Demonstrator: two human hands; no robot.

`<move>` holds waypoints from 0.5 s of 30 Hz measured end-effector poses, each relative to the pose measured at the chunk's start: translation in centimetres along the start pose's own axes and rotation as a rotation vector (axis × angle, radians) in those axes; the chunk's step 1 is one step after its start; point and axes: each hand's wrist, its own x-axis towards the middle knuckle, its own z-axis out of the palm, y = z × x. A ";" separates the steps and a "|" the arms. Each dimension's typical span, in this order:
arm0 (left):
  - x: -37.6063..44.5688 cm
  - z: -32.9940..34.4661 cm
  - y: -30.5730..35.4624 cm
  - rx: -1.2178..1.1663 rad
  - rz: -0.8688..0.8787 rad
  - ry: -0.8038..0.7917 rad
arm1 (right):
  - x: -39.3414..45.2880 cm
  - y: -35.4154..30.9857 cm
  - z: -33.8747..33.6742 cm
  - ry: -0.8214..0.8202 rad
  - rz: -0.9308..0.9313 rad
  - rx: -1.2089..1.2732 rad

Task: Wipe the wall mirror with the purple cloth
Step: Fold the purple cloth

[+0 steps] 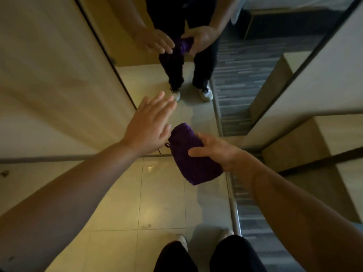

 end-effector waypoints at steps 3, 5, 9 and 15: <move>2.5 -6.8 3.0 -0.143 0.130 -0.164 | -6.1 -5.9 -0.3 0.079 -0.031 -0.304; 4.1 -10.9 4.7 -0.214 0.192 -0.274 | -10.2 -9.2 -0.6 0.143 -0.070 -0.542; 7.5 -17.8 9.0 -0.236 0.298 -0.467 | -18.0 -13.7 -1.0 0.253 -0.091 -0.852; 11.6 -21.5 15.0 -0.230 0.436 -0.514 | -27.1 -15.4 -0.7 0.377 -0.076 -0.921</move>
